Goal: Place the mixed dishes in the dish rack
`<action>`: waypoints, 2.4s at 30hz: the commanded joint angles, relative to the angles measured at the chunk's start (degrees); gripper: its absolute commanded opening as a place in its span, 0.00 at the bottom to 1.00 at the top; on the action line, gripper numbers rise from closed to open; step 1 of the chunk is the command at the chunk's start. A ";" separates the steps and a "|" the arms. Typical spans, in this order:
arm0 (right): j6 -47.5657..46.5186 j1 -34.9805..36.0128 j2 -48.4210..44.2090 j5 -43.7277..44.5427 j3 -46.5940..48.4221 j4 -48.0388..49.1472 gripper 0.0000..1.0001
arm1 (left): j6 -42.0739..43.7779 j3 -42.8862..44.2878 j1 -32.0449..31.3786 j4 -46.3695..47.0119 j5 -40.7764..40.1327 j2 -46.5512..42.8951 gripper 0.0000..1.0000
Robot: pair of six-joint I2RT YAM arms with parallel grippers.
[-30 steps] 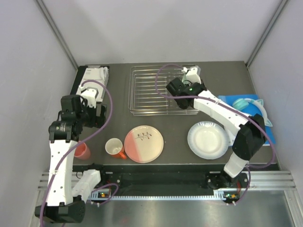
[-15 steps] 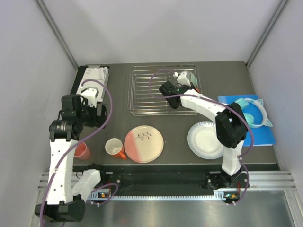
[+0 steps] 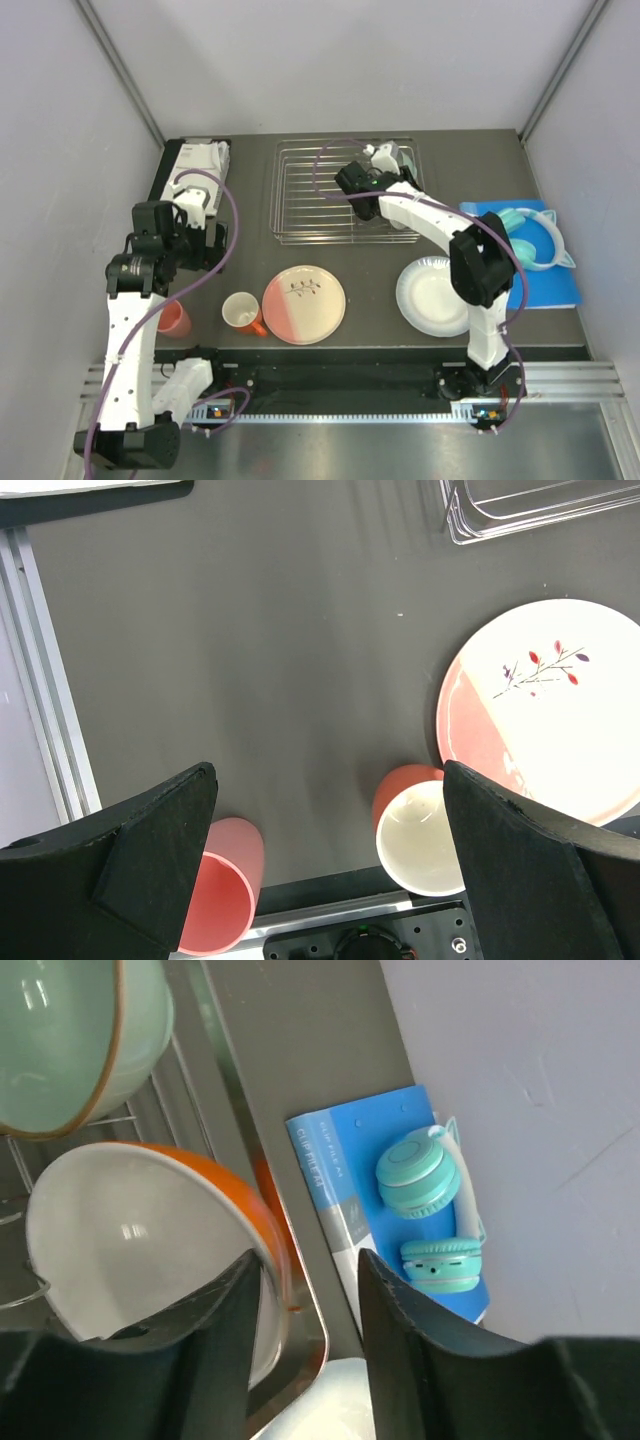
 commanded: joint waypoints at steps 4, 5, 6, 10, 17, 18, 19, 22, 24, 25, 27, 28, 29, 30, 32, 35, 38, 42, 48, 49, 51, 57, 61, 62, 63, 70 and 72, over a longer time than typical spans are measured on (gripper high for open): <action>0.19 0.13 2.54 -3.29 1.13 2.53 0.54 | -0.01 0.22 0.15 1.38 -0.01 -0.93 0.99; 0.36 0.04 2.46 -3.55 0.60 2.70 0.54 | -0.01 0.22 0.15 1.29 -0.10 -0.93 0.99; 0.54 0.04 2.37 -3.73 0.51 2.88 0.54 | 0.17 0.05 0.06 1.38 -0.36 -0.84 0.99; 0.71 0.30 0.62 -4.78 0.07 2.97 0.64 | -0.09 -0.04 0.15 1.47 -0.01 -0.58 0.99; 0.54 5.56 -11.15 -9.43 1.39 0.42 0.92 | 1.04 -0.05 0.15 1.38 -0.19 0.04 0.99; 0.54 6.45 -13.08 -10.92 1.48 0.07 0.93 | 1.39 0.30 0.06 1.21 -0.36 0.04 0.99; 0.45 7.41 -17.02 -14.85 1.04 0.16 0.94 | 1.66 0.74 0.15 0.51 -0.36 0.30 0.99; -0.52 13.02 -25.30 -23.12 -3.77 2.52 0.95 | 2.89 2.33 0.15 -0.64 -0.01 0.56 0.99; 0.88 14.71 -31.08 -28.22 -7.03 2.44 0.96 | 3.59 2.94 0.15 -1.08 1.39 1.00 0.99; 2.37 15.06 -33.12 -29.30 -11.14 2.09 0.96 | 3.68 3.03 0.15 -1.26 2.27 1.18 0.99; 8.60 14.98 -39.25 -28.97 -16.08 -0.53 0.96 | 4.47 3.29 0.06 -1.26 6.46 2.23 0.99; 14.80 14.46 -41.21 -27.56 -21.15 -2.37 0.96 | 4.56 3.56 0.15 -1.17 8.06 2.76 0.99; 18.61 13.84 -43.05 -26.68 -23.63 -4.31 0.96 | 4.13 4.69 0.06 -0.91 9.90 4.07 0.99; 21.34 12.97 -46.29 -26.15 -26.10 -7.89 0.95 | 3.95 5.57 -0.03 -0.99 13.66 4.86 0.98; 30.74 9.63 -48.95 -26.05 -32.78 -12.04 0.95 | 2.64 9.25 -0.90 -0.04 16.24 7.75 0.97; 37.35 4.01 -53.61 -27.63 -39.29 -15.92 0.96 | 1.67 14.53 -5.45 0.24 19.50 12.14 0.96; 39.47 -1.53 -58.00 -30.00 -43.34 -15.93 0.96 | 0.96 16.92 -10.30 1.02 19.07 15.06 0.95; 40.26 -8.12 -61.52 -33.43 -47.21 -14.52 1.00 | 0.43 16.04 -11.72 5.23 18.36 16.56 0.96; 34.12 -21.31 -61.18 -40.01 -50.54 -11.18 1.00 | 0.78 11.74 -11.72 9.11 19.68 14.37 0.98; 33.68 -23.32 -60.74 -41.07 -51.34 -10.75 1.00 | 1.48 10.95 -11.72 9.37 19.50 13.67 0.99; 33.93 -24.65 -59.25 -43.79 -53.53 -9.08 1.00 | 1.66 10.33 -11.72 9.64 18.02 13.14 0.99; 35.35 -25.19 -56.53 -46.80 -56.10 -5.20 1.00 | 2.19 11.90 -11.63 8.41 17.13 13.66 0.99; 34.90 -25.10 -53.71 -47.93 -55.91 -3.63 1.00 | 2.28 12.52 -11.63 7.80 16.69 13.40 0.99; 34.90 -25.18 -53.36 -48.37 -56.18 -2.93 1.00 | 2.28 12.79 -11.54 7.53 16.60 13.48 0.99; 34.82 -25.10 -53.18 -49.07 -57.22 -2.14 1.00 | 2.19 13.31 -11.54 7.27 16.60 13.49 0.99; 34.11 -25.18 -48.88 -51.45 -60.13 4.72 0.95 | -0.09 17.71 -11.19 4.89 19.76 14.72 0.99; 34.02 -25.18 -48.79 -52.07 -60.31 6.83 0.93 | -0.10 18.32 -11.19 4.55 19.94 15.07 0.99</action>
